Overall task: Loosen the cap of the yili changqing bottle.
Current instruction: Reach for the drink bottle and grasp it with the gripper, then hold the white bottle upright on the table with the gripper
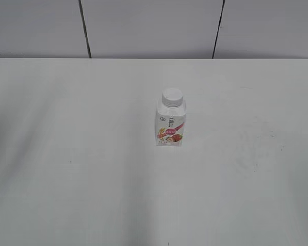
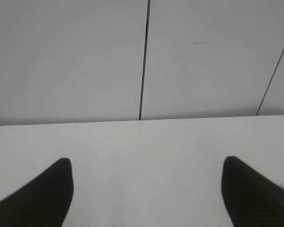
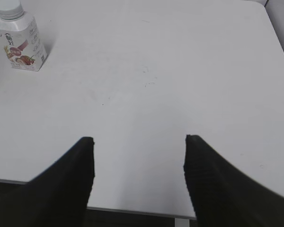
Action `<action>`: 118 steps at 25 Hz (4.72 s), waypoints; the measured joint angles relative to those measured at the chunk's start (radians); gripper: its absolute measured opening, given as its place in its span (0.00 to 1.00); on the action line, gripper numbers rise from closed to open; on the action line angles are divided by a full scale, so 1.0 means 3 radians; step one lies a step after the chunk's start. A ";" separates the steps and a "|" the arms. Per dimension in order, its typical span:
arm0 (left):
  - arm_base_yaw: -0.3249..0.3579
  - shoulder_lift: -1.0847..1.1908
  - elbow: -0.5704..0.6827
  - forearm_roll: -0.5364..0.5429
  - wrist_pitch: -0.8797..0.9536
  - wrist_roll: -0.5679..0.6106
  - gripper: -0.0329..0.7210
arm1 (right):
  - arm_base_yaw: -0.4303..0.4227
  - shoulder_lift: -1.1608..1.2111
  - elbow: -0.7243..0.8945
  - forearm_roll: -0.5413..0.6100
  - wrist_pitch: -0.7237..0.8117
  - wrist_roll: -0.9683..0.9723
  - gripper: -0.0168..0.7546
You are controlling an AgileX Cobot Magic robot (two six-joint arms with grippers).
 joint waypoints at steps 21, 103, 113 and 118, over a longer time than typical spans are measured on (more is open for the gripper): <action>-0.0440 0.3153 0.0000 0.1651 -0.3304 -0.1217 0.82 | 0.0000 0.0000 0.0000 -0.0003 0.0000 0.0000 0.64; -0.0695 0.5544 -0.1792 0.4984 -0.4834 -0.1937 0.53 | 0.0000 0.0000 0.0000 -0.0003 0.0000 0.0000 0.64; -0.0689 0.5544 -0.1792 0.5017 -0.4840 -0.1934 0.52 | 0.0000 0.0000 0.0000 -0.0003 0.0000 0.0000 0.64; -0.0689 0.5544 -0.1792 0.5026 -0.4847 -0.1934 0.52 | 0.0000 0.0000 0.0000 -0.0003 0.0000 0.0003 0.64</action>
